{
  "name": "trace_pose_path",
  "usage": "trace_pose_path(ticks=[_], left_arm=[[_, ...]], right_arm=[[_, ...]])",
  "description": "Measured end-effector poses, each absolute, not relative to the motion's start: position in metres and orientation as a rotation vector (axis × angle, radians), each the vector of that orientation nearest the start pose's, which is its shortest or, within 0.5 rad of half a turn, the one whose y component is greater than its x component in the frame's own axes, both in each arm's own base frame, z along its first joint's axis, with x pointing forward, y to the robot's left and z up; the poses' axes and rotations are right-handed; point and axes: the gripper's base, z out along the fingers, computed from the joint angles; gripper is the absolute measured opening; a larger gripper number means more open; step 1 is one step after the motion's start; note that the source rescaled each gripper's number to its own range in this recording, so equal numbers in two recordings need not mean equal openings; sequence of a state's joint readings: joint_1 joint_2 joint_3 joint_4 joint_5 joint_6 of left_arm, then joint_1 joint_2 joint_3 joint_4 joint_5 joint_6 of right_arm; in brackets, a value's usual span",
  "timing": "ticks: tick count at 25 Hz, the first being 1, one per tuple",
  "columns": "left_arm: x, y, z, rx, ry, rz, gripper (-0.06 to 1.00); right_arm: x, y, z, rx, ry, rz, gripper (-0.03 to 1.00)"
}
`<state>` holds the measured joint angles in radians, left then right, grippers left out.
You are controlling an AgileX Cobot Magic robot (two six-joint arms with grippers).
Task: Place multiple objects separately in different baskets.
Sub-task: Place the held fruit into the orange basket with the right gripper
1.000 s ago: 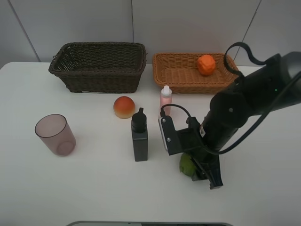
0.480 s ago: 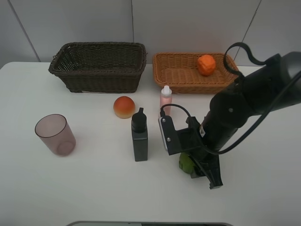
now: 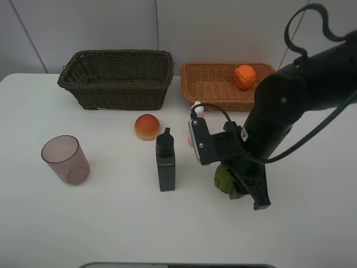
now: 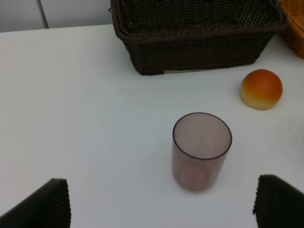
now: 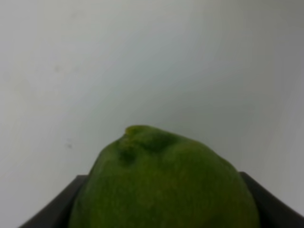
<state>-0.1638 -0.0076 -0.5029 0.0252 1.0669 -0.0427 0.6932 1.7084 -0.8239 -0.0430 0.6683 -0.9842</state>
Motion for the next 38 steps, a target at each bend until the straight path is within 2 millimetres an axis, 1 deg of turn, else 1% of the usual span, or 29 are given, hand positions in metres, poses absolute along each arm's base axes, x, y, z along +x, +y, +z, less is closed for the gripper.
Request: trace_pose_path(ticks=[2,7,8,14,17,22,25,29,30,32,34,38], left_arm=[[-0.006,0.003,0.278,0.122,2.037,-0.099,1.0],[-0.006,0.003,0.278,0.122,2.037,-0.099,1.0],[-0.006,0.003,0.278,0.122,2.037,-0.099,1.0],[-0.006,0.003,0.278,0.122,2.037,-0.099,1.0],[-0.006,0.003,0.278,0.122,2.037,-0.099,1.0],[-0.006,0.003,0.278,0.122,2.037,-0.099,1.0],[-0.006,0.003,0.278,0.122,2.037,-0.099,1.0],[-0.006,0.003,0.278,0.122,2.037,-0.099,1.0],[-0.006,0.003,0.278,0.122,2.037,-0.099,1.0],[-0.006,0.003,0.278,0.122,2.037,-0.099,1.0],[-0.006,0.003,0.278,0.122,2.037,-0.099,1.0],[-0.006,0.003,0.278,0.122,2.037,-0.099,1.0]], right_arm=[[0.222,0.176,0.155,-2.299,2.045,-0.055,0.41],[0.24,0.175,0.183,-2.241,2.179,-0.004,0.41],[0.249,0.175,0.194,-2.162,2.237,-0.008,0.41],[0.279,0.173,0.224,-1.788,2.401,-0.029,0.41],[0.293,0.167,0.238,-1.582,2.472,-0.032,0.41],[0.317,0.151,0.256,-1.103,2.607,0.0,0.41],[0.335,0.138,0.26,-0.836,2.678,0.021,0.41],[0.363,0.124,0.252,-0.548,2.762,0.005,0.41],[0.371,0.12,0.246,-0.483,2.79,-0.003,0.41],[0.385,0.116,0.244,-0.379,2.799,-0.017,0.41],[0.4,0.111,0.238,-0.29,2.807,-0.032,0.41],[0.425,0.102,0.229,-0.176,2.802,-0.044,0.41]])
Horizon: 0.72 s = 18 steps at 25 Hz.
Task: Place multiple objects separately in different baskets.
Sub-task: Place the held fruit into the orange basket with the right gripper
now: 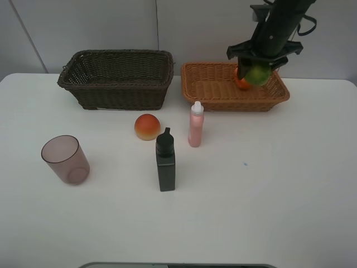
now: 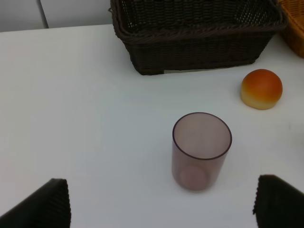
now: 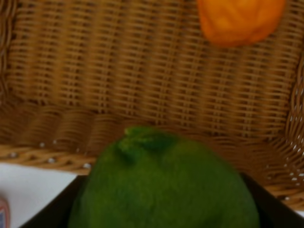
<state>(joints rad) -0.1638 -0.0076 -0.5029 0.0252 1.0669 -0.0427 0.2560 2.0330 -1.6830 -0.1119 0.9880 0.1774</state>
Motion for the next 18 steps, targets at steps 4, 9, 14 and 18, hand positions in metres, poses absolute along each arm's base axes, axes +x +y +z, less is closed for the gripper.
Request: trace_pose_path(ticks=[4,9,14,18], left_arm=[[-0.006,0.003,0.278,0.122,2.037,-0.099,1.0],[-0.006,0.003,0.278,0.122,2.037,-0.099,1.0],[-0.006,0.003,0.278,0.122,2.037,-0.099,1.0],[-0.006,0.003,0.278,0.122,2.037,-0.099,1.0]], right_arm=[[0.442,0.092,0.218,-0.12,2.796,-0.058,0.41],[0.452,0.088,0.202,-0.109,2.779,-0.059,0.41],[0.463,0.101,0.189,-0.139,2.765,-0.047,0.41],[0.469,0.114,0.187,-0.165,2.75,-0.032,0.41]])
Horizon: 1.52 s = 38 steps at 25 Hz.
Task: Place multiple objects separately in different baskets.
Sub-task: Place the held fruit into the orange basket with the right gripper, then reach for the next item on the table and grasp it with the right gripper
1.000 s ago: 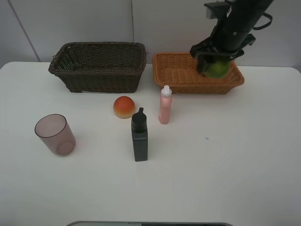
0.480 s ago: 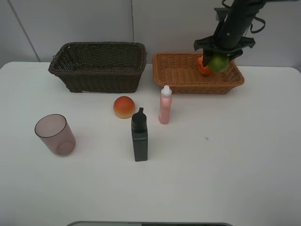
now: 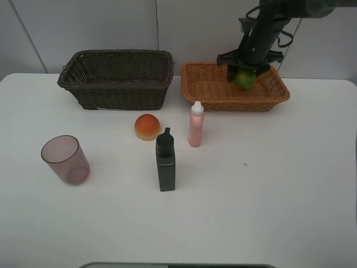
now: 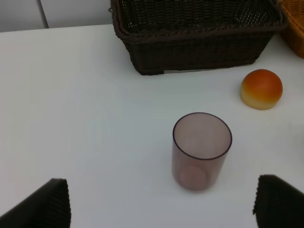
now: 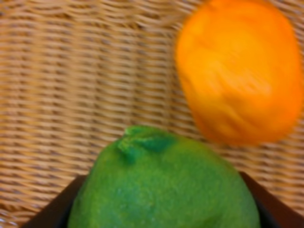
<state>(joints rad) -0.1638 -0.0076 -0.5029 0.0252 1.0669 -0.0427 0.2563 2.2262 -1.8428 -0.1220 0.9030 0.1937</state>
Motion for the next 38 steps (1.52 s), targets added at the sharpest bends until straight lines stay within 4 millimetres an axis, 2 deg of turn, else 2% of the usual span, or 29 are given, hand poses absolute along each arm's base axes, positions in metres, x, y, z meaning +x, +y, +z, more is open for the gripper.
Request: trace_pose_path(ticks=[7,12,17,19,28,38], left_arm=[[-0.006,0.003,0.278,0.122,2.037,-0.099,1.0],[-0.006,0.003,0.278,0.122,2.037,-0.099,1.0],[-0.006,0.003,0.278,0.122,2.037,-0.099,1.0],[-0.006,0.003,0.278,0.122,2.037,-0.099,1.0],[-0.006,0.003,0.278,0.122,2.037,-0.099,1.0],[-0.006,0.003,0.278,0.122,2.037,-0.099,1.0]], right_arm=[[0.475,0.135,0.179,-0.214,2.71,-0.005,0.41],[0.476,0.136,0.177,-0.22,2.706,-0.005,0.43],[0.476,0.136,0.178,-0.224,2.704,-0.014,0.77],[0.476,0.135,0.178,-0.227,2.707,-0.022,0.84],[0.475,0.135,0.181,-0.229,2.707,-0.027,0.86],[0.466,0.131,0.209,-0.218,2.712,-0.035,0.86]])
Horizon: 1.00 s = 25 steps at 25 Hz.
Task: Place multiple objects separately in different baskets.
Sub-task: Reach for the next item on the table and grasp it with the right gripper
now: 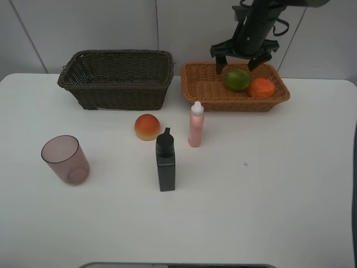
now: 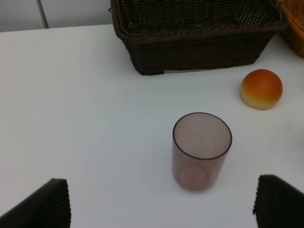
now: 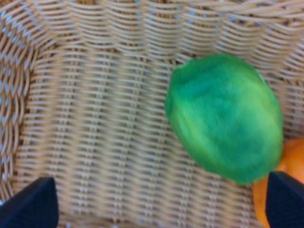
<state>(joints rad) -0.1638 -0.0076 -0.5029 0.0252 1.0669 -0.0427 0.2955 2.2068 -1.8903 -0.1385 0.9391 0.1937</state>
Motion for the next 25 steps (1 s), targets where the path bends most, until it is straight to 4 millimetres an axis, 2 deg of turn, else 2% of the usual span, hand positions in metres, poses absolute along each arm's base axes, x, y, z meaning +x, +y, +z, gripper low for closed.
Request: trace_pose_path(ticks=[6,13,23,25], left_arm=[[-0.006,0.003,0.278,0.122,2.037,-0.099,1.0],[-0.006,0.003,0.278,0.122,2.037,-0.099,1.0],[-0.006,0.003,0.278,0.122,2.037,-0.099,1.0],[-0.006,0.003,0.278,0.122,2.037,-0.099,1.0]], right_arm=[[0.448,0.141,0.225,-0.266,2.744,-0.063,0.86],[0.408,0.145,0.243,-0.343,2.752,-0.087,0.86],[0.332,0.143,0.264,-0.462,2.684,-0.061,0.86],[0.316,0.144,0.261,-0.503,2.694,-0.065,0.86]])
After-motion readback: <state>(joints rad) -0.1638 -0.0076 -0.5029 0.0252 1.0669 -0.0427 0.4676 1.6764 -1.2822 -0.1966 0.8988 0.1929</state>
